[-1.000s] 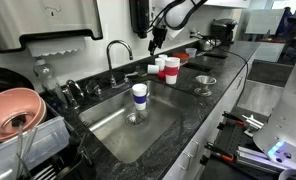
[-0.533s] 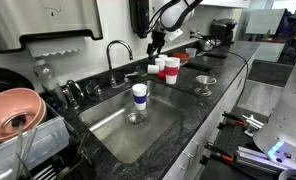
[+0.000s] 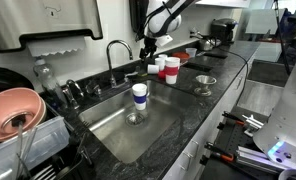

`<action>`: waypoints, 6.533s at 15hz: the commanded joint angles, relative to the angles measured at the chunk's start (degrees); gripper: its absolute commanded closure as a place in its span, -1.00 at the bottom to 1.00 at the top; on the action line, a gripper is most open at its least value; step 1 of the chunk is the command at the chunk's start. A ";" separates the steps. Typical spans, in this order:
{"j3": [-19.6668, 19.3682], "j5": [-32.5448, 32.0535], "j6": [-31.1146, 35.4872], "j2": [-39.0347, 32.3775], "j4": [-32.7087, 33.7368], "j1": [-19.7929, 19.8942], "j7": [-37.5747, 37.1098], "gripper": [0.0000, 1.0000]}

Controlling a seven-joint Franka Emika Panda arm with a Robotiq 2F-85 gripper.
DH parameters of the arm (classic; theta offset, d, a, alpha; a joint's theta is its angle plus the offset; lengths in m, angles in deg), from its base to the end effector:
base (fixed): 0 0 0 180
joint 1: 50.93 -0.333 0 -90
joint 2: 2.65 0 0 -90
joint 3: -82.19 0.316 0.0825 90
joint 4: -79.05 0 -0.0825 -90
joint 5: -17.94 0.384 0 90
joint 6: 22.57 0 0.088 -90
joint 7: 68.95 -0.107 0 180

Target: Open the left handle of the tap then close it

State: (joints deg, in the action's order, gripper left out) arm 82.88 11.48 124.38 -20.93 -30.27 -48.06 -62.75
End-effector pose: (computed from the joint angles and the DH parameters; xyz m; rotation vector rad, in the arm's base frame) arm 0.6500 -0.0235 0.3664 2.9939 0.2294 0.5022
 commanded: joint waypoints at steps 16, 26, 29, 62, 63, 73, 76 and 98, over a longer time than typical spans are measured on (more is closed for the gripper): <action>5.67 6.77 -17.13 -18.90 26.41 4.69 22.82 -1.00; 5.22 5.71 -19.65 -20.86 29.53 4.02 27.15 -1.00; 5.25 5.71 -19.72 -21.03 29.79 4.03 27.18 -1.00; 5.51 3.25 -15.90 -20.96 27.16 2.99 27.82 0.42; 5.64 3.36 -15.92 -20.96 27.09 2.98 27.78 0.53; 6.06 4.91 -17.55 -20.97 27.01 3.16 28.38 0.92; 6.13 4.96 -17.20 -20.78 26.77 3.07 28.28 0.92; 7.28 6.01 -9.78 -15.23 17.33 2.91 27.54 0.92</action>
State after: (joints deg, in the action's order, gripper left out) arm 89.48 16.26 112.01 -38.51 -9.88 -45.31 -34.89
